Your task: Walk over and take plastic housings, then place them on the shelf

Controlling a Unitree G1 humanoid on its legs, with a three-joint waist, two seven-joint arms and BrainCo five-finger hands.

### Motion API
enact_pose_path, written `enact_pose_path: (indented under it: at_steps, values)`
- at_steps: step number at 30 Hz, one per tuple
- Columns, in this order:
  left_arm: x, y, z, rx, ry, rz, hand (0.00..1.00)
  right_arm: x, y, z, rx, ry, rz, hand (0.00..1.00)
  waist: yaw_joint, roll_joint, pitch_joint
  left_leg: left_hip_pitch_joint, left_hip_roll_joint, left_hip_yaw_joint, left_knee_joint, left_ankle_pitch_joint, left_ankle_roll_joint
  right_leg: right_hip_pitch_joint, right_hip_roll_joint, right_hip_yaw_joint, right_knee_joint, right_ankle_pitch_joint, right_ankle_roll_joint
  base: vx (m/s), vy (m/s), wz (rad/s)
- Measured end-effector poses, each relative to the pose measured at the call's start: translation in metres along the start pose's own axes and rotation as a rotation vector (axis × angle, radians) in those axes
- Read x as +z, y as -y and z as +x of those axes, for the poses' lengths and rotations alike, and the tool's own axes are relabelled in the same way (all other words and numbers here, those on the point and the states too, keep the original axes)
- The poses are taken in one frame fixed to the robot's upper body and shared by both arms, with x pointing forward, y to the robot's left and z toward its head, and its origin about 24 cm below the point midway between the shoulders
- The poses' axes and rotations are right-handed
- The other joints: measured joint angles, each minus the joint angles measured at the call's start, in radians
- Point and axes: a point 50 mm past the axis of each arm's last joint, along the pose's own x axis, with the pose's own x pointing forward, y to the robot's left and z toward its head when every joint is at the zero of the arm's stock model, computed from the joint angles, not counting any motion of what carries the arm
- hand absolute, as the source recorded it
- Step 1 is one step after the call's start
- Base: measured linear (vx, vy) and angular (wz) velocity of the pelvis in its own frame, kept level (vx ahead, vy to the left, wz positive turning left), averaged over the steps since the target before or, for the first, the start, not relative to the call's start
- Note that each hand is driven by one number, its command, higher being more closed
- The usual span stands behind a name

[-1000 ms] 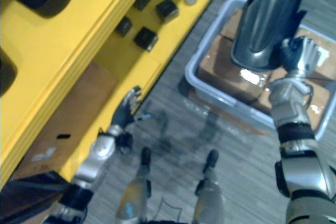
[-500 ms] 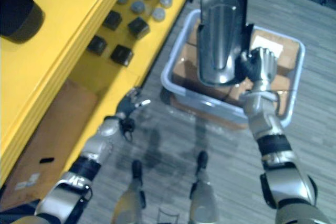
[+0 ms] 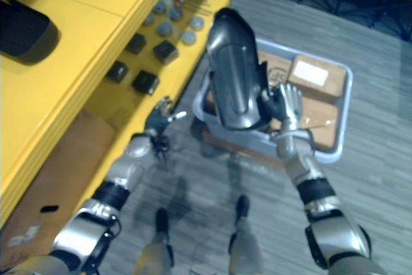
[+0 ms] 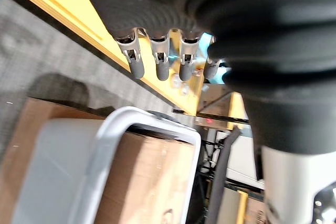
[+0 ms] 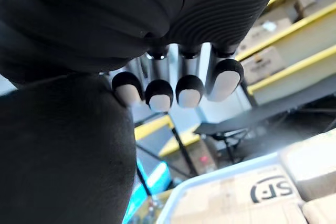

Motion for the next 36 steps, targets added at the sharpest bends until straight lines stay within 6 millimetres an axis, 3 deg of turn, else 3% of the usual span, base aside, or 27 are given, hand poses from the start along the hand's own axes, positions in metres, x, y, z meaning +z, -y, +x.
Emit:
enact_pose_path:
  at_steps: [6, 10, 15, 22, 33, 34, 36]
  values:
    - [0.005, 0.008, 0.002, -0.034, 0.014, 0.014, 0.00, 0.001, -0.012, -0.008, 0.043, 0.006, 0.005, 1.00, 0.002, 0.000, 0.000, 0.000, 0.000, -0.005, 0.000, 0.002, 0.003, 0.005, -0.001, -0.007, 0.000, 0.002, -0.003, 0.01, -0.006, 0.03]
    - [0.004, 0.010, 0.002, -0.046, 0.009, -0.007, 0.00, 0.001, -0.028, -0.016, 0.110, -0.005, -0.001, 1.00, 0.004, 0.004, -0.033, -0.002, 0.000, -0.013, 0.000, 0.001, 0.002, 0.010, -0.002, -0.018, 0.000, 0.004, -0.004, 0.04, -0.005, 0.06]
    - [0.004, 0.018, 0.001, -0.062, 0.012, -0.024, 0.00, 0.005, -0.035, -0.019, 0.137, 0.013, 0.000, 1.00, 0.023, 0.005, -0.048, -0.003, 0.000, -0.020, 0.000, 0.000, 0.001, 0.013, -0.002, -0.023, 0.000, 0.004, -0.004, 0.01, 0.002, 0.02]
    - [-0.008, 0.044, -0.003, -0.139, -0.025, -0.008, 0.00, 0.025, -0.052, -0.024, 0.170, 0.040, 0.057, 1.00, 0.038, 0.004, -0.048, 0.002, 0.000, -0.030, 0.000, 0.001, 0.001, 0.027, -0.003, -0.032, -0.001, 0.001, -0.006, -0.01, -0.004, 0.03]
    - [-0.030, 0.049, -0.012, -0.139, -0.091, 0.008, 0.00, 0.032, -0.060, -0.028, 0.190, 0.034, 0.083, 1.00, 0.051, -0.004, -0.062, 0.019, 0.000, -0.031, 0.000, 0.001, 0.001, 0.046, -0.003, -0.036, -0.002, 0.000, -0.005, 0.00, 0.000, 0.00]
    - [-0.033, 0.049, -0.013, -0.137, -0.101, 0.013, 1.00, 0.033, -0.062, -0.030, 0.198, 0.041, 0.081, 1.00, 0.053, -0.006, -0.064, 0.020, 0.000, -0.031, 0.000, 0.001, 0.001, 0.046, -0.003, -0.036, -0.002, 0.000, -0.005, 0.00, 0.000, 0.00]
    - [-0.038, 0.048, -0.015, -0.130, -0.111, 0.018, 1.00, 0.034, -0.066, -0.034, 0.197, 0.045, 0.086, 1.00, 0.054, -0.007, -0.065, 0.024, 0.000, -0.031, 0.000, 0.001, 0.001, 0.050, -0.003, -0.036, -0.002, 0.000, -0.005, 0.00, 0.000, 0.00]
